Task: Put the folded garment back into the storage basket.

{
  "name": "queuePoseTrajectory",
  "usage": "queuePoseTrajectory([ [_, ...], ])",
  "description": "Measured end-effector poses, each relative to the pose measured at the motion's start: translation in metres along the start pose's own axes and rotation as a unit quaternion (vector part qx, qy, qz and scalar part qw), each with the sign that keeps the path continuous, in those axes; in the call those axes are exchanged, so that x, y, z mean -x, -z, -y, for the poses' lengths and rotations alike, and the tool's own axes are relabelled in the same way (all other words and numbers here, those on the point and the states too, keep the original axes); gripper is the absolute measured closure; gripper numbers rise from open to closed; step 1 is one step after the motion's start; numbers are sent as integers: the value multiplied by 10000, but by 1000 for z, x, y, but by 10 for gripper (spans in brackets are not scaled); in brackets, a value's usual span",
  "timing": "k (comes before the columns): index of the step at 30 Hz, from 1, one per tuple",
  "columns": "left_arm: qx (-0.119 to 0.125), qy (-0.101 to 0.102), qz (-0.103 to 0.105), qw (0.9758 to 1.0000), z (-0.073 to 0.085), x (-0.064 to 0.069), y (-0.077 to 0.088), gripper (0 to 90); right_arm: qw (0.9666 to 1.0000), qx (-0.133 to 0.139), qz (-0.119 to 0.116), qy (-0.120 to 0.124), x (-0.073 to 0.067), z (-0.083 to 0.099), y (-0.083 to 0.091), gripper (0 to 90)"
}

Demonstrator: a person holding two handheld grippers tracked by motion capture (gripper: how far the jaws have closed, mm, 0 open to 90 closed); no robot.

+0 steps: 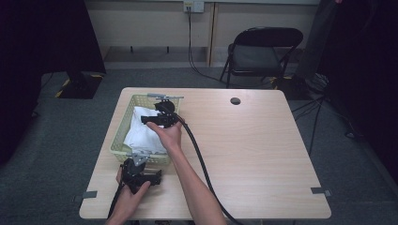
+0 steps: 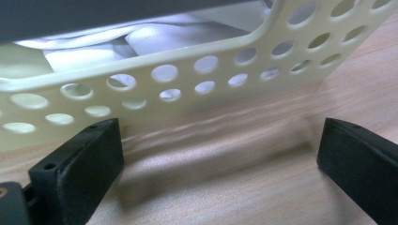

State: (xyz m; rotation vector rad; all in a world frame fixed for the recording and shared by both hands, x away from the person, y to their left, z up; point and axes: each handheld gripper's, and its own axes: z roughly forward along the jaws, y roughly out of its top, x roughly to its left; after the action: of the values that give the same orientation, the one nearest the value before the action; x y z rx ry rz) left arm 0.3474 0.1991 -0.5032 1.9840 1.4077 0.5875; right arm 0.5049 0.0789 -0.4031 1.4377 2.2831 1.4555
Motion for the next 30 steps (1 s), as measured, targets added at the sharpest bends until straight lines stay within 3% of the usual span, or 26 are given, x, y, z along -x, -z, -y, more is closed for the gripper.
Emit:
queuePoseTrajectory([
  [5, 1, 0, 0, 10000, 0, 0, 0, 1, 9999, 16, 60, 97, 0, 1, 6, 203],
  [11, -2, 0, 0, 10000, 0, 0, 0, 1, 9995, 100, -72, 293, 0, 7, 16, 108],
  [21, 0, 2, 1, 10000, 0, 0, 0, 1, 9993, 286, -71, 249, 4, 6, 31, 84],
  [23, -3, 0, 1, 10000, 0, 0, 0, 1, 9992, 318, 55, 235, 5, 5, 37, 80],
  [30, -1, 2, 1, 10000, 0, 0, 0, 1, 9987, 369, 142, 337, 6, 5, 48, 81],
])
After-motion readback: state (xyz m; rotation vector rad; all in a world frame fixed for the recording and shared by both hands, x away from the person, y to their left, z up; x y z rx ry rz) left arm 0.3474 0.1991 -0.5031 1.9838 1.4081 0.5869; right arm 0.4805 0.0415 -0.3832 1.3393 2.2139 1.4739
